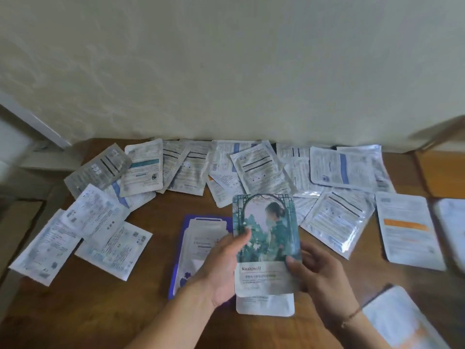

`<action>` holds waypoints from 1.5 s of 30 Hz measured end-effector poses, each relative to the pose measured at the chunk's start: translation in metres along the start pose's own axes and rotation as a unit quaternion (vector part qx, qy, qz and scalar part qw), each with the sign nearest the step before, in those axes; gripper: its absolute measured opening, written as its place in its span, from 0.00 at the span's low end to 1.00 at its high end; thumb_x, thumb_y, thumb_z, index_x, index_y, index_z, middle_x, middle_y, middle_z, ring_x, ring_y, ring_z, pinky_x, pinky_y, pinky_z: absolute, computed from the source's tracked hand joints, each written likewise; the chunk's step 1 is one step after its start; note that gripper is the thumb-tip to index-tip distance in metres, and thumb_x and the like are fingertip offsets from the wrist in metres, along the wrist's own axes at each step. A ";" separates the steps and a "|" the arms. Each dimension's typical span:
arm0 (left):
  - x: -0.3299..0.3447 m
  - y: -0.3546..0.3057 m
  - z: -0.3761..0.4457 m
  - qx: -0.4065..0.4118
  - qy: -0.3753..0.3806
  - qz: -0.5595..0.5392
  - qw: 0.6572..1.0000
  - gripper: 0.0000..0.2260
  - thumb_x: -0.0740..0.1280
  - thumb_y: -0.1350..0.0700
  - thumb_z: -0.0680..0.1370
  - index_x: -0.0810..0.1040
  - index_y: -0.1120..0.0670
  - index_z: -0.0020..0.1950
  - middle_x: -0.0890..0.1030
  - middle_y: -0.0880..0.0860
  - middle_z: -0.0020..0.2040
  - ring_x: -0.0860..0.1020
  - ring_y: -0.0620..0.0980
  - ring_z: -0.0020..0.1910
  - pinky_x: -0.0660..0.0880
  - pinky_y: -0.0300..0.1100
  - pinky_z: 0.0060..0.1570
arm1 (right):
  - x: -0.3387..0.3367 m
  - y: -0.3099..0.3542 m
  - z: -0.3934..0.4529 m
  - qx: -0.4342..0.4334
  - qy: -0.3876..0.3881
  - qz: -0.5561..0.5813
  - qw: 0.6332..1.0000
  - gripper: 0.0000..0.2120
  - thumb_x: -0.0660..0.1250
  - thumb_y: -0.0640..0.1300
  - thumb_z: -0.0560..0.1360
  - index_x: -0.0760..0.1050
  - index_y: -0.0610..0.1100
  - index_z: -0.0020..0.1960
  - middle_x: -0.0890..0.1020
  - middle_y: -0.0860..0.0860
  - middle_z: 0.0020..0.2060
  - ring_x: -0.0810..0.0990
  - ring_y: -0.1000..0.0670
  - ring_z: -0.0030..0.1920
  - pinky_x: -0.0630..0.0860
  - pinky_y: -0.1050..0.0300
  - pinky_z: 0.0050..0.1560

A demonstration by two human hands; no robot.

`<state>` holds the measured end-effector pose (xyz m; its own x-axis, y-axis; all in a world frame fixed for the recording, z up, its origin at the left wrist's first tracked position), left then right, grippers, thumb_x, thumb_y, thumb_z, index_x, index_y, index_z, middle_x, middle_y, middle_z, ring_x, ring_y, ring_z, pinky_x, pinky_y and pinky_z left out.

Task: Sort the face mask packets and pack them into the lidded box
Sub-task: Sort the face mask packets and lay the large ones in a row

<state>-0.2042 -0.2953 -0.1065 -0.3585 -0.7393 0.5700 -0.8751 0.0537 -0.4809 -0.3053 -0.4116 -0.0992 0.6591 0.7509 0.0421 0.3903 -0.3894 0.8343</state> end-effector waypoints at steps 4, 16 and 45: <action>-0.027 -0.041 0.017 0.144 -0.128 0.208 0.959 0.11 0.70 0.58 0.77 0.80 0.54 0.59 0.85 0.55 0.52 0.83 0.51 0.53 0.77 0.54 0.59 | -0.017 -0.023 -0.004 0.015 -0.030 -0.027 0.999 0.10 0.69 0.32 0.73 0.77 0.40 0.54 0.87 0.45 0.43 0.86 0.43 0.43 0.83 0.48 0.42; -0.016 -0.074 0.058 0.218 -0.120 0.767 0.592 0.05 0.70 0.54 0.77 0.83 0.46 0.50 0.84 0.44 0.41 0.74 0.47 0.53 0.65 0.44 0.55 | -0.025 -0.089 0.002 0.063 -0.073 -0.174 0.980 0.19 0.74 0.39 0.72 0.75 0.45 0.61 0.86 0.54 0.42 0.85 0.55 0.40 0.83 0.57 0.38; -0.019 -0.066 0.066 0.294 -0.133 0.804 0.500 0.06 0.68 0.47 0.78 0.84 0.44 0.50 0.82 0.43 0.49 0.71 0.48 0.55 0.55 0.52 0.61 | 0.016 -0.074 -0.028 -0.333 -0.024 -0.596 0.730 0.23 0.64 0.60 0.70 0.77 0.47 0.58 0.78 0.42 0.61 0.76 0.37 0.58 0.70 0.33 0.60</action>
<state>-0.1182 -0.3292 -0.1296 -0.3200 -0.1259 -0.9390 0.7494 0.5728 -0.3321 -0.3413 -0.3557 -0.1450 0.1334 0.3188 -0.9384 0.3166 0.8835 0.3452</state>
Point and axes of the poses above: each hand's wrist, its own z-axis towards the middle knuckle, its own x-axis out of the palm, y = z × x, the point moved 9 cm from there along z, towards the middle knuckle
